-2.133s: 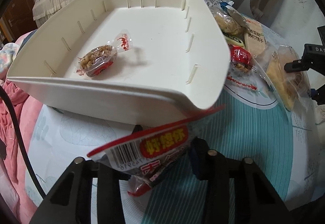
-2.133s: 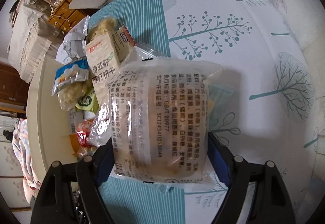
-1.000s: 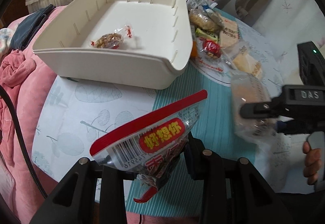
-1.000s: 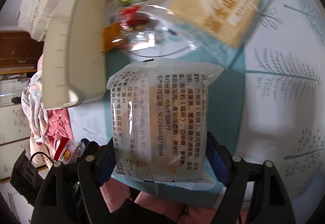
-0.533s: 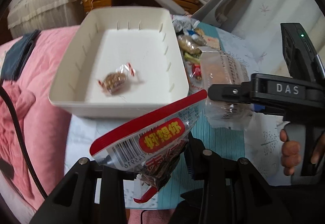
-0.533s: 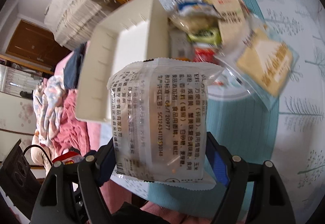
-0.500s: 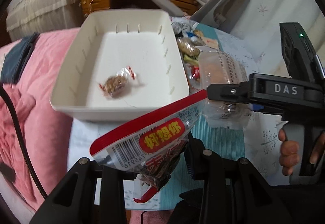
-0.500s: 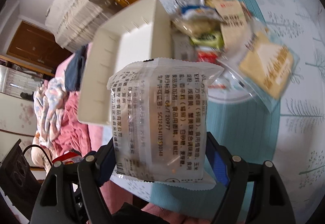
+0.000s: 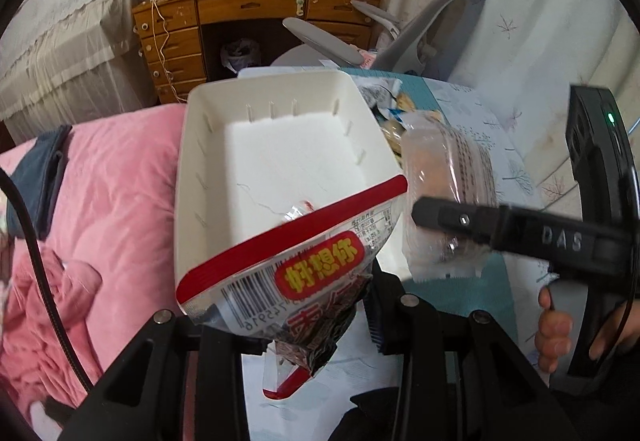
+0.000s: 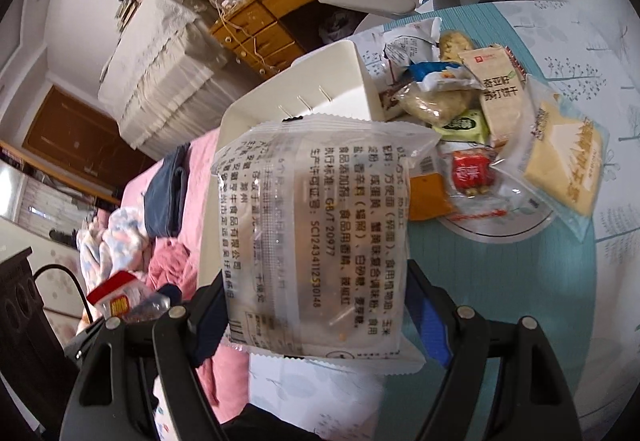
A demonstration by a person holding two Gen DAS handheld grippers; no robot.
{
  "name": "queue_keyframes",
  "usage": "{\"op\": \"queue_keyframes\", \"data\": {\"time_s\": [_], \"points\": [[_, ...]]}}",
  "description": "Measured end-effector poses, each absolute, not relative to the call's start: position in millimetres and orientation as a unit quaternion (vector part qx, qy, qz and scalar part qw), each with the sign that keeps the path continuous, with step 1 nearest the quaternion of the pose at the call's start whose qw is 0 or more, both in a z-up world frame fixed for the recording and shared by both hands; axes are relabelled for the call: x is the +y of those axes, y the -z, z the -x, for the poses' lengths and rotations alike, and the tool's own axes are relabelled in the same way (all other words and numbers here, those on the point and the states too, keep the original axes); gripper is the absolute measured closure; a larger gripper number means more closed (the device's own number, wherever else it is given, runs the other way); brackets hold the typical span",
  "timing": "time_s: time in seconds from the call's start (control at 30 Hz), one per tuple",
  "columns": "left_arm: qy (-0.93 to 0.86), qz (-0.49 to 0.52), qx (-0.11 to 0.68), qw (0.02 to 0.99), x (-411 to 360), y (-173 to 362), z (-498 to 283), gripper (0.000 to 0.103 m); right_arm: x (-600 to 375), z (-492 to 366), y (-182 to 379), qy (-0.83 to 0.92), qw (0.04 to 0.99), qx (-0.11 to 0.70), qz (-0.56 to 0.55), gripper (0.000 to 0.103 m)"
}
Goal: Organize snacks
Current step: 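Lower the dried-meat packet into the tray while the right tool lowers the bread bag there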
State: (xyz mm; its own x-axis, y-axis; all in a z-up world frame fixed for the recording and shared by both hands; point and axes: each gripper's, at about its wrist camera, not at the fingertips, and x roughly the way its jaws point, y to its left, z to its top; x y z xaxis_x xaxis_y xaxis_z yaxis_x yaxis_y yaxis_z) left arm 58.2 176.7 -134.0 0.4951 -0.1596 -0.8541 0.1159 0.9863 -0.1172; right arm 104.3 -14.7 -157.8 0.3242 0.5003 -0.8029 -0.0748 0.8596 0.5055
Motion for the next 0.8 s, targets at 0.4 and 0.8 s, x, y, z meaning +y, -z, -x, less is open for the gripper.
{"op": "queue_keyframes", "data": {"time_s": [0.4, 0.8], "points": [[0.055, 0.010, 0.503, 0.863, 225.7, 141.9, -92.4, 0.064, 20.5, -102.7, 169.0, -0.160, 0.801, 0.529, -0.230, 0.023], [0.052, -0.006, 0.519, 0.853, 225.8, 147.3, -100.3, 0.029, 20.6, -104.8, 176.4, -0.155, 0.796, 0.526, -0.255, 0.014]]}}
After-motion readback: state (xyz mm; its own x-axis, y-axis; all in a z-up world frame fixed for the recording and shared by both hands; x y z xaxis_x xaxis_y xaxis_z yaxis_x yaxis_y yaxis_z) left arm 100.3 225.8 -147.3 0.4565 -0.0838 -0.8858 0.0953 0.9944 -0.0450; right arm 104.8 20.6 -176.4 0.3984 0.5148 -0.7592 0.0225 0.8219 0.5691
